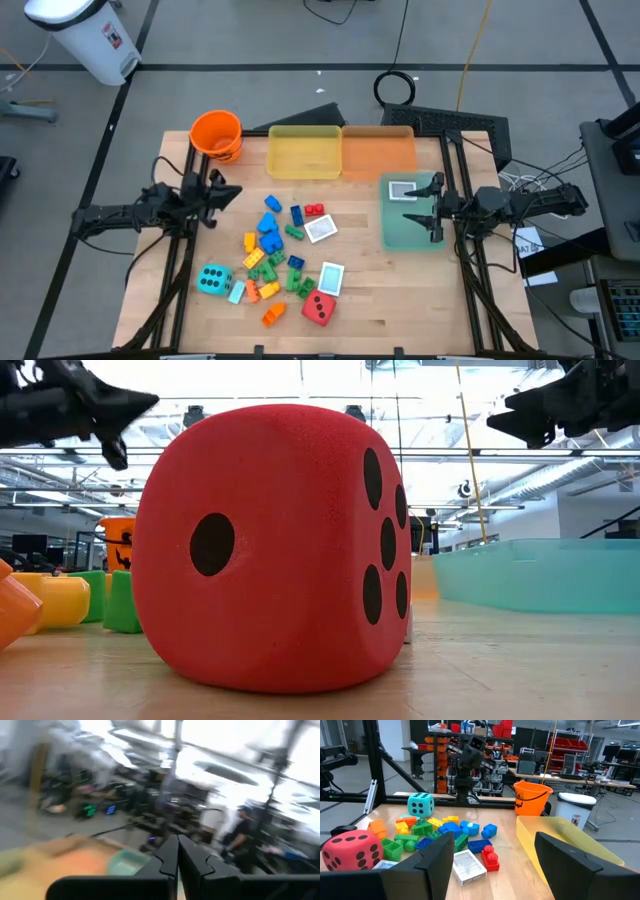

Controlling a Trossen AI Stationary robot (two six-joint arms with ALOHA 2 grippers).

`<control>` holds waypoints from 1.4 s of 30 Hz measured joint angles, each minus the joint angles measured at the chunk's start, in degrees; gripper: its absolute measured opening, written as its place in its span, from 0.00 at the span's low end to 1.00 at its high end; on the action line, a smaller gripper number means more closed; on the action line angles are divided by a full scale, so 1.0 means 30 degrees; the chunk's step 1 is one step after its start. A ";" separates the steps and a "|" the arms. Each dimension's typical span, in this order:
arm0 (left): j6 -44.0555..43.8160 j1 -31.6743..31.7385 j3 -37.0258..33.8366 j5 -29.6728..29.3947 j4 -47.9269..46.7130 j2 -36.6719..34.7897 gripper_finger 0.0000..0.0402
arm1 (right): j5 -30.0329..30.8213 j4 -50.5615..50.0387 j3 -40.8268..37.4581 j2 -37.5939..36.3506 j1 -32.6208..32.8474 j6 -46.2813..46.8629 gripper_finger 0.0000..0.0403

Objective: Pick & Place Toys
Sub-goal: Put the brown deck of cards into the blue bin

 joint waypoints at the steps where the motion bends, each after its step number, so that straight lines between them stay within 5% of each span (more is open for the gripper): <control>1: -0.0354 0.0000 -0.0018 -0.0341 -0.0102 0.0207 0.07 | 0.0000 -0.0004 0.0000 0.0000 0.0000 0.0000 0.61; 6: -0.1939 0.0000 -0.0015 -0.1049 0.0121 0.1781 0.28 | 0.0029 0.0000 0.0000 0.0051 0.0000 -0.0080 0.61; 13: -0.2869 0.0000 0.0291 -0.0992 0.4200 0.5441 0.75 | 0.0044 0.0006 0.0000 0.0058 0.0000 -0.0117 0.61; 18: -0.3084 -0.0025 0.3709 0.0517 0.3332 0.9570 0.97 | 0.0051 0.0005 0.0000 0.0058 -0.0005 -0.0117 0.61; 31: 0.1177 -0.2120 2.0587 0.1121 -1.3318 2.7032 0.85 | 0.0066 0.0376 0.0000 0.0162 -0.0003 -0.0124 0.61; 36: 0.1177 -0.2106 2.3350 0.1099 -1.6410 3.1823 0.86 | 0.0007 0.0396 0.0000 0.0369 0.0000 -0.0124 0.61; 42: 0.0798 -0.2107 2.3991 0.1254 -1.6527 3.4706 0.86 | 0.0000 0.0414 0.0000 0.0841 0.0000 -0.0124 0.61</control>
